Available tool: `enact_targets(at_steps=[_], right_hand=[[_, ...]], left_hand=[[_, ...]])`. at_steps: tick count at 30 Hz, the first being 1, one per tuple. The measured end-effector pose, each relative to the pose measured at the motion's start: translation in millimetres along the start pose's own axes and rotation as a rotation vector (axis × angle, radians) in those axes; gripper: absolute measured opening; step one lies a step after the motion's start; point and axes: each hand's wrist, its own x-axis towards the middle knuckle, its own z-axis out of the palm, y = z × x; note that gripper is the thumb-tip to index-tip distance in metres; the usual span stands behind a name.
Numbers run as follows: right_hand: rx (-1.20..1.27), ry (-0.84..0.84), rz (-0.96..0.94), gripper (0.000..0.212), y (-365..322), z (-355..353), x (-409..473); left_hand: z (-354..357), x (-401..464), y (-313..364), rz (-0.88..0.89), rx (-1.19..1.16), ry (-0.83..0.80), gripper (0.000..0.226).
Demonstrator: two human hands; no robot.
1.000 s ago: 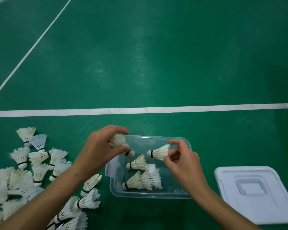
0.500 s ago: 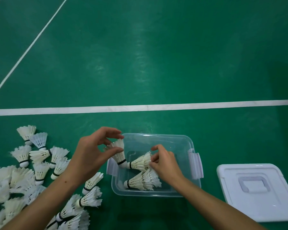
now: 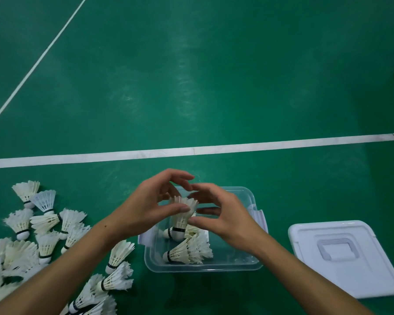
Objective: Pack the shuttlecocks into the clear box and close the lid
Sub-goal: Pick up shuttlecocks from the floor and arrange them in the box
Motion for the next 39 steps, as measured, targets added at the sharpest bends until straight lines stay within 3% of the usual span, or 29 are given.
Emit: enact_targets(at_steps=[2,7,13,19,22,27,32,35,39], right_hand=[[-0.02,0.038,-0.002,0.065,2,-1,2],[-0.219,0.105,-0.031,0.038,18,-16,0],[-0.686,0.363,0.098,0.03,39,-15,-20],[-1.033,0.296,0.208,0.017,45,2,-11],[-1.05,0.267,0.272,0.005,56,9,0],[-0.994,0.264,0.273,0.005,75,13,10],[-0.817,0.221,0.327,0.021,95,14,15],[-0.609,0.187,0.367,0.032,101,14,18],[-0.533,0.149,0.398,0.037,103,13,26]], left_hand=[[2,6,0,0.005,-0.052,0.014,0.06],[20,11,-7,0.021,0.003,0.064,0.048],[60,-8,-29,-0.265,0.162,0.044,0.065],[93,-2,-64,-0.455,0.491,-0.013,0.067],[98,6,-76,-0.524,0.502,0.017,0.069],[107,13,-86,-0.548,0.466,0.013,0.063],[108,13,-88,-0.527,0.46,0.046,0.042],[109,15,-86,-0.5,0.472,0.075,0.046],[110,19,-92,-0.451,0.492,0.095,0.053]])
